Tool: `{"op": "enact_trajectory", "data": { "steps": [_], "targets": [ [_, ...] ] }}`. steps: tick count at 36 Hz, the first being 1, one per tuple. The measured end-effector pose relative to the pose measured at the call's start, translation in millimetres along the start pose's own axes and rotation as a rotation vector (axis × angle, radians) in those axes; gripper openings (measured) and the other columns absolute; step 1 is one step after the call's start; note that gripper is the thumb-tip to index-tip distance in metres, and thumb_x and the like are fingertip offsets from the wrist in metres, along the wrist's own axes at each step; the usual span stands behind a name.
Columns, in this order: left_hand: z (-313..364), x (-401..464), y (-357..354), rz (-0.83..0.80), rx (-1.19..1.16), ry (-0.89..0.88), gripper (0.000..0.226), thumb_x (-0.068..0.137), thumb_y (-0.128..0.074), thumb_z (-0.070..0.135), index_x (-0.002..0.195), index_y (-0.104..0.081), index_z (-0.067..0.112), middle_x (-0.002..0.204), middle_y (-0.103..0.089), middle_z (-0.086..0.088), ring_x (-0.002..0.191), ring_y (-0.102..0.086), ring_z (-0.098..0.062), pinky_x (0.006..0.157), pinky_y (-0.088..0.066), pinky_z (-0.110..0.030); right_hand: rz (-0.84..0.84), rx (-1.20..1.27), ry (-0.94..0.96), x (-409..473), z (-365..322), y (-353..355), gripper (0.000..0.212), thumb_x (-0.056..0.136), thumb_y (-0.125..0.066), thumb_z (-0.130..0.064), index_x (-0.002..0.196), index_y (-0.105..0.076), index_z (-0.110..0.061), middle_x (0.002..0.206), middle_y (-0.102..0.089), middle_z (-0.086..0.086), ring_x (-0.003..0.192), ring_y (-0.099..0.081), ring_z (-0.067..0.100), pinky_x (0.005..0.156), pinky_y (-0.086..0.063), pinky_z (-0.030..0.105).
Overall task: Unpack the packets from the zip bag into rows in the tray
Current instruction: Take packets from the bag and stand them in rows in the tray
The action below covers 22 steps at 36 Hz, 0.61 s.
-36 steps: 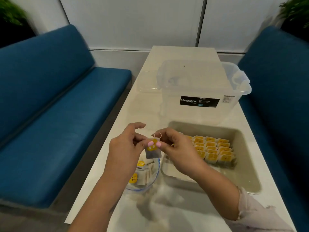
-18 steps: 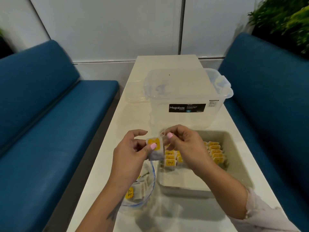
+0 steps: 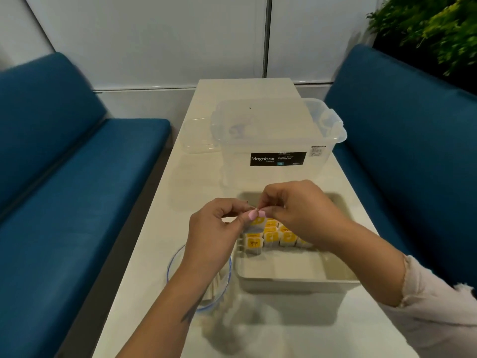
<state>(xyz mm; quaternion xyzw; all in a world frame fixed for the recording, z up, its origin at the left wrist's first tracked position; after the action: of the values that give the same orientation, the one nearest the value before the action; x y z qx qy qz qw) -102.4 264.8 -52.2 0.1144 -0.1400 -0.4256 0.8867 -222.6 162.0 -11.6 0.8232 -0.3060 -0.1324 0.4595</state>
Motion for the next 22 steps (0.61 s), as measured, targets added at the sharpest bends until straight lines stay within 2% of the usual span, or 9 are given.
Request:
{"op": "enact_trajectory", "data": {
  "steps": [2,5,7,10,12,18,22],
  "targets": [
    [-1.8,-1.0,-2.7,-0.067,0.023,0.020,0.021,0.067,-0.080,0.029,0.079,-0.067,0.041,0.082,-0.069,0.022,0.082,-0.063,0.006,0.069,-0.050,-0.011,-0.009,-0.015,-0.026,0.0,3.7,1.2,0.014,0.084,-0.067,-0.028,0.074,-0.059,-0.034,0.067,-0.054,-0.017,0.067,-0.049,0.003,0.060,-0.039,0.024],
    [-9.4,-3.4,-3.0,-0.123,0.143,0.015,0.038,0.066,-0.082,0.024,0.088,-0.060,0.046,0.086,-0.066,0.026,0.087,-0.059,0.011,0.069,-0.043,-0.004,-0.035,-0.050,-0.057,-0.1,10.9,2.1,0.013,0.085,-0.068,-0.027,0.075,-0.061,-0.031,0.078,-0.057,-0.011,0.074,-0.049,0.007,0.065,-0.038,0.027],
    [-13.7,-4.2,-1.5,-0.142,0.269,0.007,0.041,0.069,-0.080,0.021,0.092,-0.058,0.047,0.094,-0.064,0.027,0.095,-0.056,0.006,0.079,-0.042,-0.011,-0.047,-0.052,-0.093,-0.4,18.3,1.1,0.010,0.085,-0.068,-0.025,0.077,-0.063,-0.028,0.081,-0.062,-0.008,0.076,-0.052,0.009,0.064,-0.040,0.026],
    [-20.2,-6.6,2.0,-0.196,0.542,0.011,0.046,0.071,-0.078,0.031,0.111,-0.057,0.042,0.115,-0.058,0.020,0.113,-0.047,-0.006,0.096,-0.038,-0.028,-0.065,-0.083,-0.171,-0.6,32.7,-5.7,0.003,0.085,-0.068,-0.023,0.083,-0.068,-0.026,0.082,-0.066,-0.006,0.079,-0.058,0.012,0.066,-0.045,0.024],
    [-25.8,-9.8,4.4,-0.228,0.653,0.008,0.050,0.070,-0.077,0.038,0.115,-0.055,0.043,0.127,-0.050,0.021,0.122,-0.039,-0.007,0.099,-0.028,-0.028,-0.073,-0.145,-0.199,0.6,43.0,-12.2,0.004,0.084,-0.067,-0.024,0.087,-0.070,-0.026,0.087,-0.070,-0.004,0.084,-0.061,0.015,0.073,-0.050,0.029],
    [-37.2,-16.7,5.8,-0.265,0.725,0.055,0.057,0.066,-0.078,0.044,0.116,-0.052,0.049,0.142,-0.033,0.021,0.134,-0.020,-0.005,0.103,-0.016,-0.032,-0.097,-0.315,-0.210,6.0,65.9,-36.5,0.006,0.084,-0.066,-0.031,0.089,-0.069,-0.029,0.090,-0.070,-0.004,0.093,-0.060,0.021,0.081,-0.048,0.032],
    [-39.3,-17.6,5.0,-0.281,0.745,0.081,0.056,0.067,-0.077,0.045,0.116,-0.051,0.050,0.144,-0.029,0.022,0.137,-0.016,-0.006,0.105,-0.015,-0.035,-0.106,-0.429,-0.140,6.3,68.0,-49.5,0.011,0.088,-0.063,-0.036,0.094,-0.069,-0.030,0.095,-0.064,-0.005,0.097,-0.056,0.018,0.083,-0.037,0.030]
  ]
}}
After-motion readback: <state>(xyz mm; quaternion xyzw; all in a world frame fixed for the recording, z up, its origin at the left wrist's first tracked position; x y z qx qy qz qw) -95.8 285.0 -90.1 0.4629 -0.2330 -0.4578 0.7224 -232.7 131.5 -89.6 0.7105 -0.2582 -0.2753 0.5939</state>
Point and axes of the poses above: each hand's wrist, its own x-axis towards the middle knuckle, its own y-axis out of the back of the hand, z = x × y, the point moved 1 cm from there along x, towards the middle knuckle
